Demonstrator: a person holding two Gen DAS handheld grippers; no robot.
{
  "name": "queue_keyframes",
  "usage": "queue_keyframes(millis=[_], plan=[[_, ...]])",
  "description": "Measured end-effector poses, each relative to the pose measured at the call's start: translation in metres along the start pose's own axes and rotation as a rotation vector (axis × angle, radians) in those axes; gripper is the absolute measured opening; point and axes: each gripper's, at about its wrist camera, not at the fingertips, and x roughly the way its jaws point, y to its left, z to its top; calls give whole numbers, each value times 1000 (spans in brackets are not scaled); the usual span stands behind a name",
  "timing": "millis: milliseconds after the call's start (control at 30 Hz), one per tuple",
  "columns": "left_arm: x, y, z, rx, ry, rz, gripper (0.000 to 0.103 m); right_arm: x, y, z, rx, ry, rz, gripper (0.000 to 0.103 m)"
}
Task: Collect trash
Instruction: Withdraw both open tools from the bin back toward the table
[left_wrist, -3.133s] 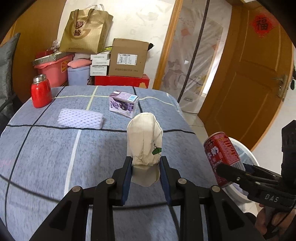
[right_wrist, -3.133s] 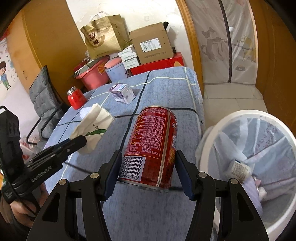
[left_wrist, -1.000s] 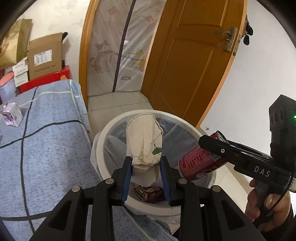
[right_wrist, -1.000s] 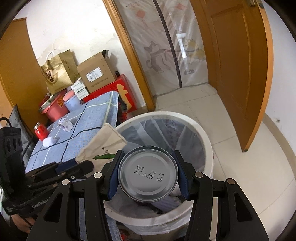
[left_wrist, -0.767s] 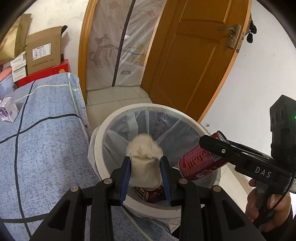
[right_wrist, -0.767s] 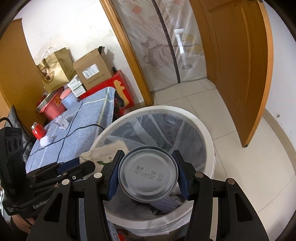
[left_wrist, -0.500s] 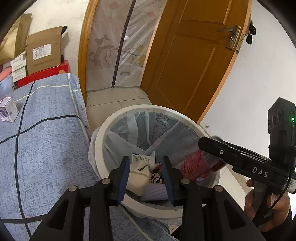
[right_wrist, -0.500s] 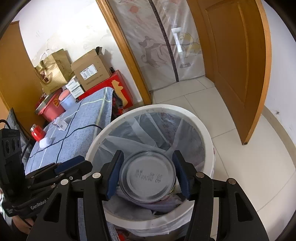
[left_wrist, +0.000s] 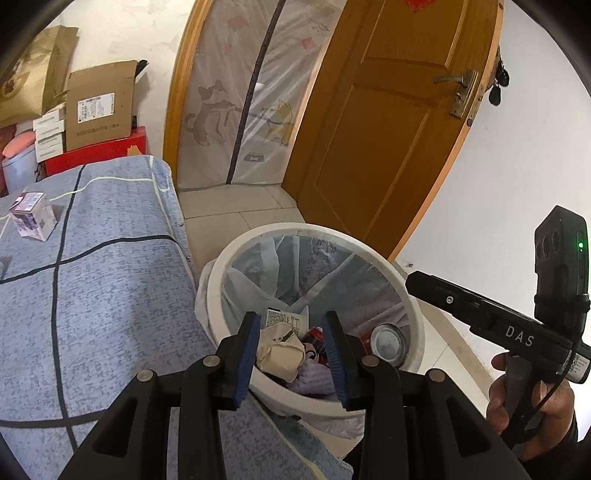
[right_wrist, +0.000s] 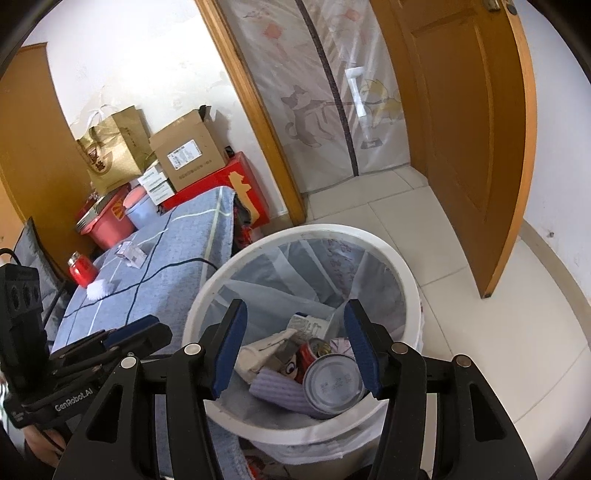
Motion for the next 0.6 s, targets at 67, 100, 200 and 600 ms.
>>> queue_keyframes(millis=[67,100,200,600], plan=[[-8,3,-1,-8,-9,7,35,-4,6,-1,-15,-4,6,56],[-11,4,-1,-12,-14,9,35,-6,8,-1,-21,-4,9,56],[-22,8,-4,-24,-28,23,35,-11,18,-4,-46,-6,21,56],[-68,37,-22,-84,-70,91,35,-20,73,-20,-167,2,98,56]])
